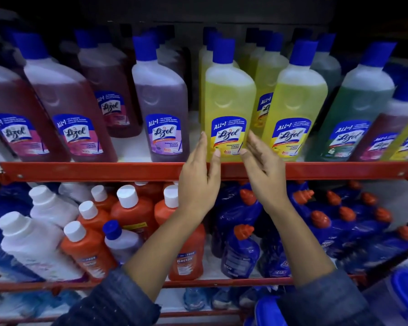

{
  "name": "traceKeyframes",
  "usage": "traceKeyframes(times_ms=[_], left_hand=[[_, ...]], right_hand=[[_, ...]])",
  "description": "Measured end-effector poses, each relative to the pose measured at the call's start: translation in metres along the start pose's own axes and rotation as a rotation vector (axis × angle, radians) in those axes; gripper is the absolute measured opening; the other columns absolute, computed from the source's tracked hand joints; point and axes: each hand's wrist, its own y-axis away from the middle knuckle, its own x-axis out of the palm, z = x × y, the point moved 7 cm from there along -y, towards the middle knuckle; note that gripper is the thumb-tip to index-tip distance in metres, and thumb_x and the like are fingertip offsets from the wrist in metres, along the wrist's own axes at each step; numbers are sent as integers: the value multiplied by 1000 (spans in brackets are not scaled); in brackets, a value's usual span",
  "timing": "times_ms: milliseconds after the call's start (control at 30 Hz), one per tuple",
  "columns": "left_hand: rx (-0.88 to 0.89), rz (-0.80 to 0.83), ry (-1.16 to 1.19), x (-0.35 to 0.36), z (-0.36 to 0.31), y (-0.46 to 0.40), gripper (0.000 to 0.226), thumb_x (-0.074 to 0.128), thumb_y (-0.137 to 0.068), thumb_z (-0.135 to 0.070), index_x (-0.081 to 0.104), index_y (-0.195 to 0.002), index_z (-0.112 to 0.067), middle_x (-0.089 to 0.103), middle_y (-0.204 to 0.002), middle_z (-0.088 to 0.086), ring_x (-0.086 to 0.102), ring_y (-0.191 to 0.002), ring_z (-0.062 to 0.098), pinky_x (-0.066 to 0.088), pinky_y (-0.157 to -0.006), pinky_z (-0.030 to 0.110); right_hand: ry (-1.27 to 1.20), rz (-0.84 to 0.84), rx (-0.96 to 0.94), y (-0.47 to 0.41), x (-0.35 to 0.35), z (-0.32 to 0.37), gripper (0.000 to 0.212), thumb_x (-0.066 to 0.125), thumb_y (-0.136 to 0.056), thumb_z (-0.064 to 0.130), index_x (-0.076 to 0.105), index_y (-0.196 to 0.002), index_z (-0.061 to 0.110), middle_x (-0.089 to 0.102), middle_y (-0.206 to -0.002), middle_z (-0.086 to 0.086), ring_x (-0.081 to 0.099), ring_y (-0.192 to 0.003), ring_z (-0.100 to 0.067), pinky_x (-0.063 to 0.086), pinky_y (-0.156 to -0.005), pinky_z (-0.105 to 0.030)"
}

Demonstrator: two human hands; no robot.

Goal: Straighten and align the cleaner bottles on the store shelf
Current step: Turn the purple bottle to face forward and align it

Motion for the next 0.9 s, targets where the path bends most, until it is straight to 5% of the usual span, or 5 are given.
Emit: traceKeyframes(times_ms=[233,600,700,800,900], left_hand=[[-11,8,7,1,0,3,57,40,-96,-36,31,-145,-7,48,-143,10,45,-130,16,41,-105,29],[-34,44,3,0,1,2,59,44,-94,-34,30,-145,-6,49,-142,11,46,-129,18,41,-105,33],[-37,26,82,-14,4,-1,50,51,-93,-27,43,-138,-8,52,-138,1,47,-127,10,39,-106,26],[-72,-66,188,-38,14,0,38,53,-92,-22,55,-128,-10,61,-128,6,56,-118,13,47,-101,38],[-82,-218,214,-71,22,-1,26,52,-92,-15,60,-117,-13,67,-113,4,61,-106,11,51,-91,30]], right_hand=[[-12,54,18,-1,0,-3,48,51,-96,3,40,-143,1,56,-128,10,55,-107,20,45,-89,-4],[63,31,-18,6,4,9,49,51,-95,8,41,-143,10,62,-120,18,58,-119,1,47,-104,-24],[49,-96,-20,12,4,17,45,55,-91,12,51,-136,11,65,-121,4,62,-114,-5,51,-102,-33],[96,-385,-150,28,6,40,33,57,-89,8,62,-121,4,68,-111,-10,66,-102,-12,56,-90,-31],[79,-271,-176,30,46,57,35,55,-90,10,59,-125,2,66,-118,-15,64,-110,-20,54,-94,-34]])
